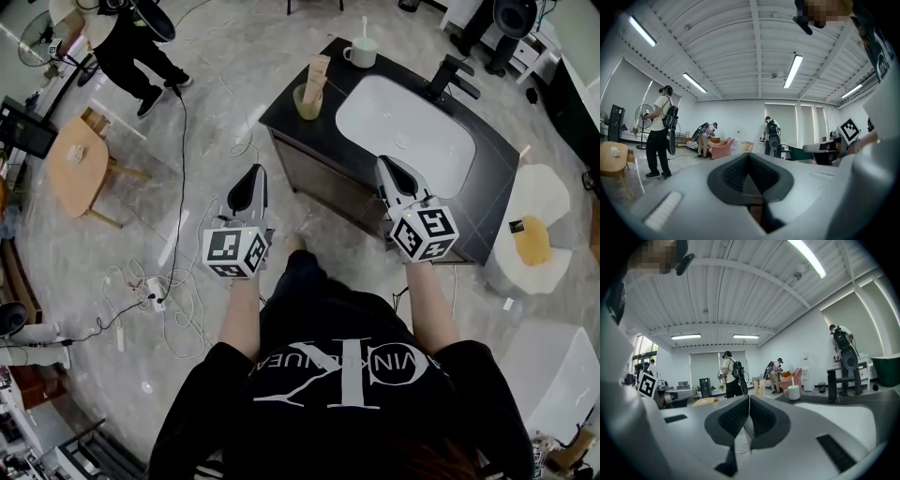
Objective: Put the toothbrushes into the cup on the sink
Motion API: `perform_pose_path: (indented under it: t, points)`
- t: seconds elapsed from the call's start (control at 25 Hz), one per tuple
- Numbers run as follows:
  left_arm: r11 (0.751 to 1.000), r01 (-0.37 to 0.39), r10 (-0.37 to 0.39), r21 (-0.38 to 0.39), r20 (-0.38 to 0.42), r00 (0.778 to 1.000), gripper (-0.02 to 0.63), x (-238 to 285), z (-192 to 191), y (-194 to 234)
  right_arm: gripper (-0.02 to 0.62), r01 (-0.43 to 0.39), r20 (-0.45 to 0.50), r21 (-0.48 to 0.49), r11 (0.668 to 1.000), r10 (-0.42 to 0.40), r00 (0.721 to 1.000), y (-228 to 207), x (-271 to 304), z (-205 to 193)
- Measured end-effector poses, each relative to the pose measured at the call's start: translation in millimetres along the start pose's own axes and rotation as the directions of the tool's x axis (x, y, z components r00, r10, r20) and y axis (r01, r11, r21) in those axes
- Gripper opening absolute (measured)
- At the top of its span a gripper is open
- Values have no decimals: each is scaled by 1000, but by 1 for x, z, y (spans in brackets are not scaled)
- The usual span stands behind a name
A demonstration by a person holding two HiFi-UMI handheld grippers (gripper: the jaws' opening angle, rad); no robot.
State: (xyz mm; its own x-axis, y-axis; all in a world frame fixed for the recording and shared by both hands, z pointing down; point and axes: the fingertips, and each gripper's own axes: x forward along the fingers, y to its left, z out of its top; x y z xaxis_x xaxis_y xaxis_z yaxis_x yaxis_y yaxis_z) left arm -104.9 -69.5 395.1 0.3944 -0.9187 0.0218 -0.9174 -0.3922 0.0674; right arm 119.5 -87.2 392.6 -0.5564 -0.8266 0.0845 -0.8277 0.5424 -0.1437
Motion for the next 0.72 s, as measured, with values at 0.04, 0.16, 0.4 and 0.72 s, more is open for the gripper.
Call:
perform_pose_path:
  t: [0.04,0.16,0.4,0.72]
  points:
    - [1000,0,0,-1,0,1000,12,0,0,0,17,0,0,0,1000,0,1000,0,0,0]
    - [1000,4,-4,0,-1,1000,12,0,0,-1,17,3,1,4,1000,-3,1000,0,-1,-1]
    - [1000,-1,1,3,-5,1000,12,-1,-1,0,17,3,2,16,1000,-3,1000,-1,0,-3]
    - [1000,-1,1,3,-18,1000,12,1,-2,2,17,1,2,22,1000,-1,1000,-1,3,-2]
